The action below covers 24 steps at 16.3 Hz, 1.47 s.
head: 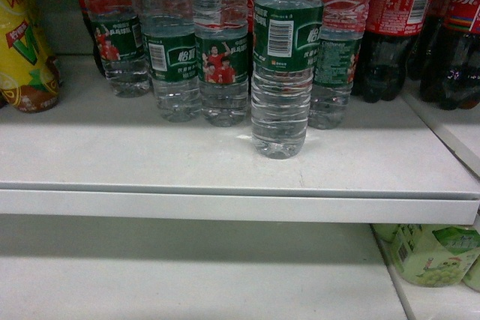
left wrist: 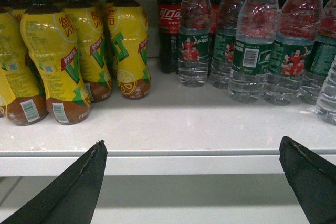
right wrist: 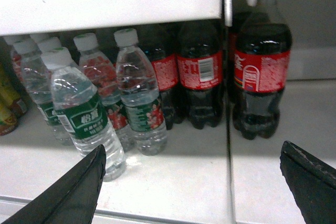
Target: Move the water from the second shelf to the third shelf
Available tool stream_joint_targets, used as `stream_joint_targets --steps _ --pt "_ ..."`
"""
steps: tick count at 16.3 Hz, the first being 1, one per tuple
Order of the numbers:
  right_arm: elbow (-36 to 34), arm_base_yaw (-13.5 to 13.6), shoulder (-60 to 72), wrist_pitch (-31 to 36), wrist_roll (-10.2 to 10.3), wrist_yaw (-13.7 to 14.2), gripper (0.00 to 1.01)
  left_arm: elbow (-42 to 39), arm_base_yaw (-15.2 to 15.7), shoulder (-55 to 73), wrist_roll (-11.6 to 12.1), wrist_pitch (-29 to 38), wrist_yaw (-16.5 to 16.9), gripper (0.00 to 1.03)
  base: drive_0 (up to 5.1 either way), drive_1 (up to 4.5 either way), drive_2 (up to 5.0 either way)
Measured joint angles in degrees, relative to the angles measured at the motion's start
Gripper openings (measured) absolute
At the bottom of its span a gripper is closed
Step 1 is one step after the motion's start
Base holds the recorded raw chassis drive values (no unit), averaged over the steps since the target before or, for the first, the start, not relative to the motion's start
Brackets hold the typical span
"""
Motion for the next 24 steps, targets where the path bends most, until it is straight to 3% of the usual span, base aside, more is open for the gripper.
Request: stream_joint_targets --steps 2,5,8,12,16,24 --pt "1.7 5.2 5.5 3.1 -0.2 1.4 0.98 0.0 0.0 0.0 0.0 0.0 0.0 0.98 0.0 0.00 0.0" --pt "1.4 15.3 16.7 8.9 -0.3 5.1 0.98 0.0 0.0 0.0 0.0 0.0 0.0 0.98 0.0 0.00 0.0" --pt "2.4 20.6 28.8 16.5 -0.4 6.9 0.98 0.0 0.0 0.0 0.0 0.0 0.0 0.98 0.0 0.00 0.0" --pt "9.1 24.0 38.7 20.6 1.5 8.7 0.98 0.0 0.0 0.0 0.0 0.0 0.0 0.98 0.0 0.00 0.0" --pt "12.9 27.3 45.4 21.6 2.4 7.1 0.98 0.0 0.0 0.0 0.0 0.0 0.0 0.98 0.0 0.00 0.0" --pt "21.9 28.3 53.5 23.7 4.4 13.2 0.98 0.0 0.0 0.0 0.0 0.0 0.0 0.98 0.0 0.00 0.0"
